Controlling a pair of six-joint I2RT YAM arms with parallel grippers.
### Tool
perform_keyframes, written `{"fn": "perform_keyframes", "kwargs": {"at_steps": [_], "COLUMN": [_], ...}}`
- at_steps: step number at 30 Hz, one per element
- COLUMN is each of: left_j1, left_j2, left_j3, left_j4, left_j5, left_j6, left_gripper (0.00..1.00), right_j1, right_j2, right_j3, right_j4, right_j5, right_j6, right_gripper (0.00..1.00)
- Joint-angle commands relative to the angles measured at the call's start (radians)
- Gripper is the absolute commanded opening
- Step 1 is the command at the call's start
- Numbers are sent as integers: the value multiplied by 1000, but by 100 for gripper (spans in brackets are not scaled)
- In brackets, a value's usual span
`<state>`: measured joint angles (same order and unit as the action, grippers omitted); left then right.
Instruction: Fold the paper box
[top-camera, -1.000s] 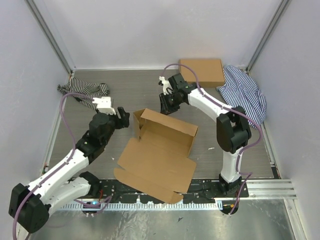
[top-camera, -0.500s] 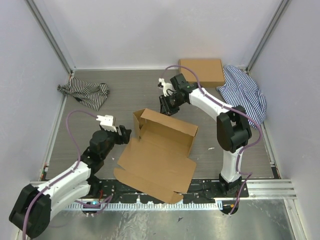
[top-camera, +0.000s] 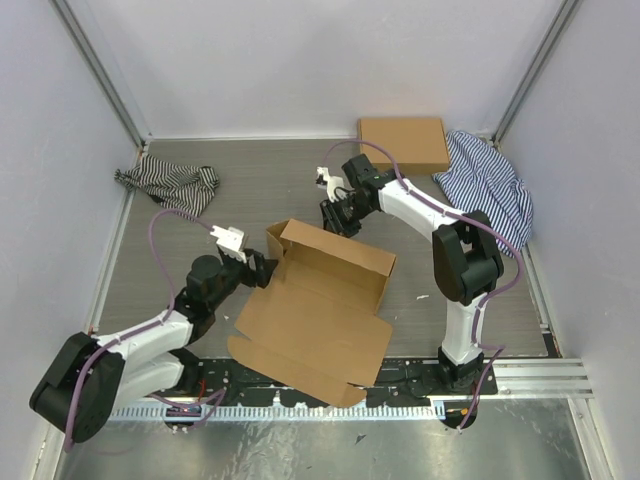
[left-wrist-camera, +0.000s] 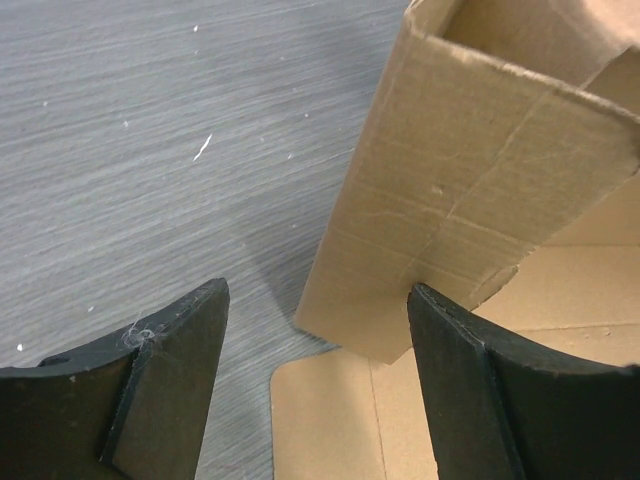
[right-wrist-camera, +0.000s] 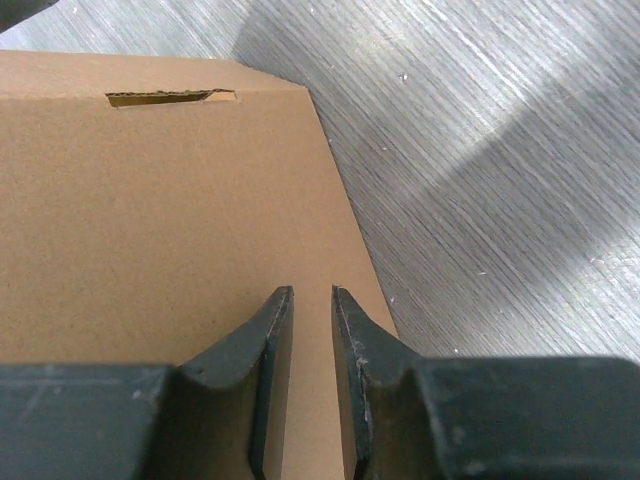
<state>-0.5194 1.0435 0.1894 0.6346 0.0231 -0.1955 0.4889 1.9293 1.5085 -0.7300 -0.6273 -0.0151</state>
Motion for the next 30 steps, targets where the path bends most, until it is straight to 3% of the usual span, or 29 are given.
{"fn": "perform_keyframes", "kwargs": {"at_steps": [1,7,16,30], "left_j1": [4,4,-7,-97], "left_j2": [34,96,257,298], "left_j3": [55,94,114,136], "left_j4": [105,113,251,338], "left_j5": [63,129,133,16], "left_j6": [50,31,-23,-14], "left_gripper": [79,79,78,75], "right_j1": [-1,7,40,54], "right_j2": [-21,-8,16,57], "right_j3": [15,16,24,26], "right_j4": [-11,-17,-34,-36], "right_j5": [-56,-63,-89,-99], "right_j6": [-35,-40,-62,-66], "right_gripper": [28,28,26,24]}}
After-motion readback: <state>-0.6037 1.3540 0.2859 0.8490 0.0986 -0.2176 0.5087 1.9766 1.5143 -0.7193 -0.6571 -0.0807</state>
